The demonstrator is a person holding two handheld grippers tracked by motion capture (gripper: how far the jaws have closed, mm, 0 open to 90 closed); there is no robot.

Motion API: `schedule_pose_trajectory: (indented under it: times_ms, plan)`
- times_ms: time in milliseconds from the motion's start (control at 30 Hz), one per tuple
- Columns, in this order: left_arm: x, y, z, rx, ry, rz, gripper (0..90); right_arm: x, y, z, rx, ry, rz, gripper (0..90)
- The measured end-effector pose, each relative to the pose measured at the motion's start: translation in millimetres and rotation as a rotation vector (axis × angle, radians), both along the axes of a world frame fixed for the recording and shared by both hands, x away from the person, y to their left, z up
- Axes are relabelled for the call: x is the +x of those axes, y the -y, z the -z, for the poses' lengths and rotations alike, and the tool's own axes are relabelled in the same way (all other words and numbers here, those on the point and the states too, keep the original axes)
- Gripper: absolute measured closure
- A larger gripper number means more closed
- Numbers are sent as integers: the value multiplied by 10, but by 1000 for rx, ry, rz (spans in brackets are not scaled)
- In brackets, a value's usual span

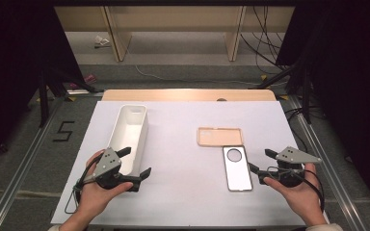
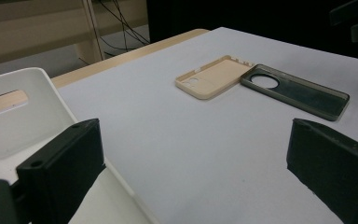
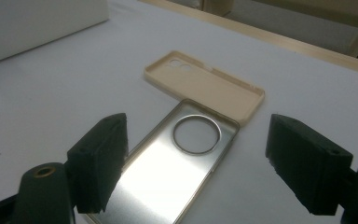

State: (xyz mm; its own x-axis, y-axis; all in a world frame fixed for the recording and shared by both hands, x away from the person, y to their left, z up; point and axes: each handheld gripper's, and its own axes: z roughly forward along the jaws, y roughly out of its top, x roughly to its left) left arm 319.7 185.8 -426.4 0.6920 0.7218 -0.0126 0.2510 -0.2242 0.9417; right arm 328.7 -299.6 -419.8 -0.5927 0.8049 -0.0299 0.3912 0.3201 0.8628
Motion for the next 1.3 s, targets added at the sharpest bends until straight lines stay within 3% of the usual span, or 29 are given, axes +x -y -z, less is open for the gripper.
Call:
schedule_pose_trajectory:
  times_ms: [367, 1300]
  plan:
    - [-2, -5, 4, -2, -4, 1, 41, 6, -27, 7, -48, -20, -31, 244]
    - [-7, -20, 31, 41, -21, 20, 53, 17, -8, 13, 11, -10, -41, 204]
